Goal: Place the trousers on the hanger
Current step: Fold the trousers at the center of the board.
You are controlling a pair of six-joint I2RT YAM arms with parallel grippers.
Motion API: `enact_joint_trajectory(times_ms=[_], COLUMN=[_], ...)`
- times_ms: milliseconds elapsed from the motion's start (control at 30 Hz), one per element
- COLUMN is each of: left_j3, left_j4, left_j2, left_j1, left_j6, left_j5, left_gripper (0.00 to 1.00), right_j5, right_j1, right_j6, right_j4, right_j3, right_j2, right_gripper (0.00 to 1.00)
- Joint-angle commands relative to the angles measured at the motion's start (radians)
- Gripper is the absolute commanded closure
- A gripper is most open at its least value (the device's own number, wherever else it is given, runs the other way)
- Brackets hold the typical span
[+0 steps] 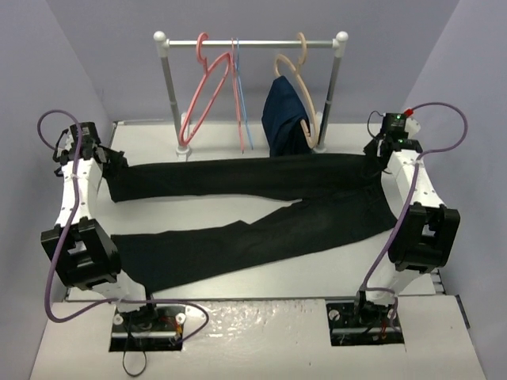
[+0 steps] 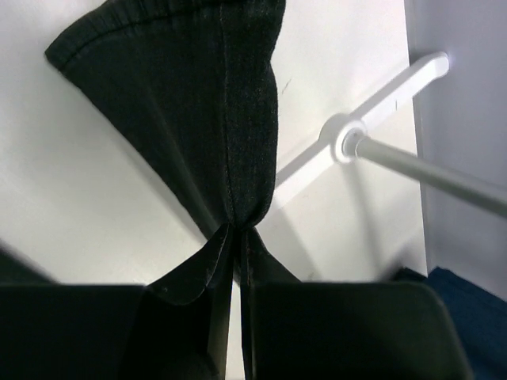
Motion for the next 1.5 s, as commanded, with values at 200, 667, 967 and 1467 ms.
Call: enact_joint_trajectory(times_ms=[200,667,967,1467], left_j3=[-0.337,-0.489,-0.520,-0.784], left_j4=[-0.052,-0.362,-0.301,-0.054], left_j2=[-0.469,-0.864,-0.889,-0.613], left_j1=[0.012,0.001,-0.035,-0.592], left_j6=[0.041,0.126,0.281,-0.028], left_j5=[0.013,-0.154,0.001,-0.099], left_gripper=[1.00,0.67,0.12,0.12], right_j5=[0.043,0.324,0.365,0.105], right_j1=[-0.157,0.009,0.203,0.392], right_j6=[0.068,0.238,0.052,0.153], right_j4=[0.031,-0.227,-0.246,-0.049], right_j3=[-0.267,-0.427,-0.390,-0.736], right_j2=[-0.347,-0.590,-0.653,-0.409], right_gripper=[1.00,0.52,0.30,0.28])
